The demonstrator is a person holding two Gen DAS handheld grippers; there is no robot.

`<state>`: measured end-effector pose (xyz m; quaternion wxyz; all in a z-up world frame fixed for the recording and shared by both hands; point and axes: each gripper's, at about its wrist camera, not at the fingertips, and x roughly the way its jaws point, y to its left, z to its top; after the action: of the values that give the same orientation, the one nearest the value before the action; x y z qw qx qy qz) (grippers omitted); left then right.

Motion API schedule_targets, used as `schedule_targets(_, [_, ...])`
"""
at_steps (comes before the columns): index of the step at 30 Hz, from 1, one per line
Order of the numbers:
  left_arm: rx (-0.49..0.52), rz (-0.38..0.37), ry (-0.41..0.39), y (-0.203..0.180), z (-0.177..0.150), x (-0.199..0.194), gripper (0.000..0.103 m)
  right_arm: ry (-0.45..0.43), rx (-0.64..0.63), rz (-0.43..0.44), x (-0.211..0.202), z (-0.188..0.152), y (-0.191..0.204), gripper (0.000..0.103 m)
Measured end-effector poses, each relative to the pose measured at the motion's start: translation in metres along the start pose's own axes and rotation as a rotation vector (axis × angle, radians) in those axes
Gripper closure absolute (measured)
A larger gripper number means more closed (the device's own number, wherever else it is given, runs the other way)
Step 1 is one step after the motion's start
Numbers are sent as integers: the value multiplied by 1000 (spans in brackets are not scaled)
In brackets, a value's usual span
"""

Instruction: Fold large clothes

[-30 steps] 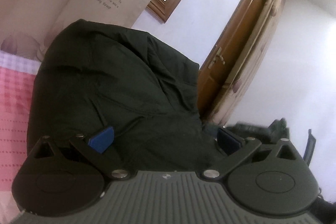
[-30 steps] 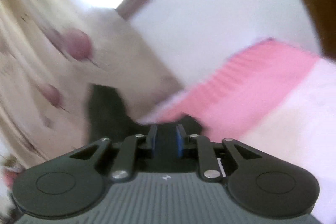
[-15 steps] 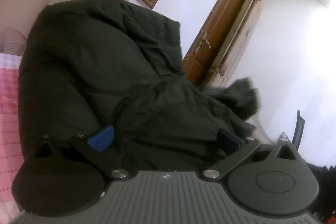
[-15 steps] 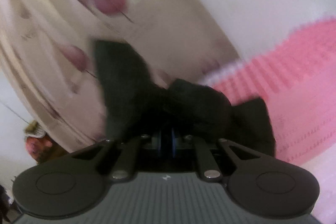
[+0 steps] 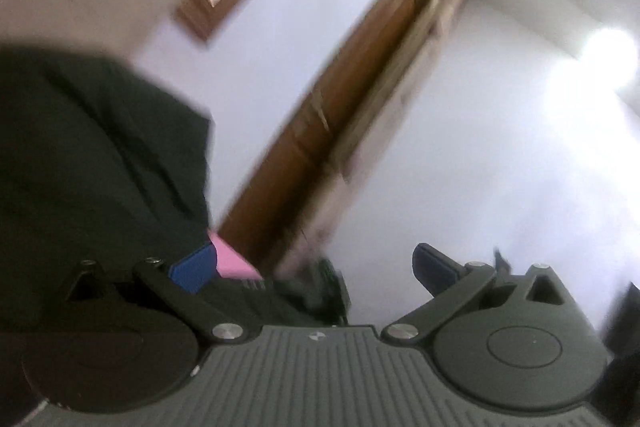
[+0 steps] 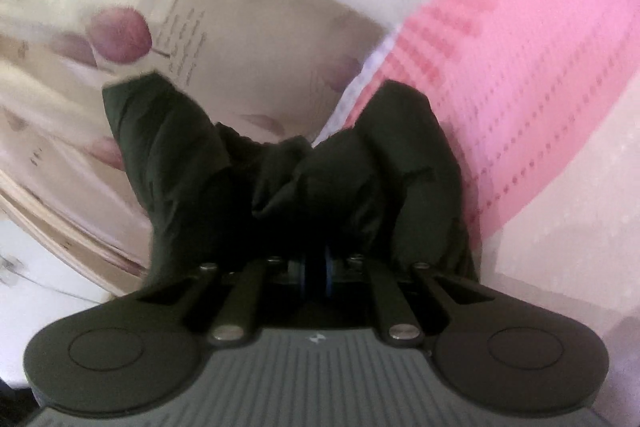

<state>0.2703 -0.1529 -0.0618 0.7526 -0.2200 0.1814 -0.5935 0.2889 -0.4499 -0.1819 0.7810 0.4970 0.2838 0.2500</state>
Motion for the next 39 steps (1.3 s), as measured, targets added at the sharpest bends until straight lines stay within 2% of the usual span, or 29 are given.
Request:
schedule_targets(2, [-14, -36, 65, -2, -18, 25, 1, 26, 25, 21, -1, 4, -4, 96])
schedule_targets(4, [-18, -37, 117, 0, -34, 44, 1, 55, 22, 21, -4, 8, -3, 95])
schedule_targets(7, [-70, -49, 159, 12, -49, 58, 1, 100, -27, -8, -6, 22, 6, 92])
schedule_targets(9, [-57, -26, 192, 15, -53, 65, 1, 105, -113, -58, -12, 36, 23, 88])
schedule_targets(12, [-75, -10, 208, 20, -52, 71, 2, 66, -336, -186, -24, 54, 68, 80])
schedule_targets(13, [-83, -7, 206, 21, -52, 72, 2, 54, -416, -224, -27, 56, 85, 70])
schedule_targets(14, [-86, -6, 204, 23, -52, 74, 2, 36, -486, -250, -30, 56, 102, 50])
schedule_targets(15, [-82, 1, 202, 24, -51, 74, 2, 6, -534, -267, -33, 56, 115, 35])
schedule_targets(16, [-75, 7, 201, 26, -53, 73, 2, -36, -579, -278, -37, 55, 129, 12])
schedule_targets(17, [-68, 12, 202, 25, -54, 73, 2, -64, -614, -270, -40, 54, 140, 9])
schedule_targets(20, [-62, 24, 200, 23, -54, 73, 2, -47, -653, -200, -35, 48, 164, 8])
schedule_targets(24, [-58, 45, 198, 16, -56, 78, 2, 24, -763, -261, 1, 31, 181, 8])
schedule_targets(26, [-69, 45, 189, 16, -56, 76, 3, 44, -735, -222, 5, 29, 182, 8])
schedule_targets(29, [-82, 43, 180, 19, -55, 70, 4, -29, -637, -104, -19, 42, 182, 8])
schedule_targets(31, [-81, 45, 178, 20, -56, 70, 4, -29, -622, -89, -30, 46, 183, 0])
schedule_targets(33, [-83, 49, 175, 22, -55, 69, 3, 9, -669, -126, -24, 40, 186, 0])
schedule_targets(36, [-78, 53, 172, 22, -56, 70, 3, 104, -787, -244, 8, 21, 187, 0])
schedule_targets(37, [-72, 54, 172, 21, -57, 69, 3, 107, -834, -270, 19, 13, 187, 10])
schedule_targets(38, [-67, 56, 172, 20, -57, 69, 3, 100, -876, -291, 28, 7, 189, 36])
schedule_targets(39, [-59, 59, 167, 20, -56, 68, 4, 109, -886, -332, 36, 5, 191, 84])
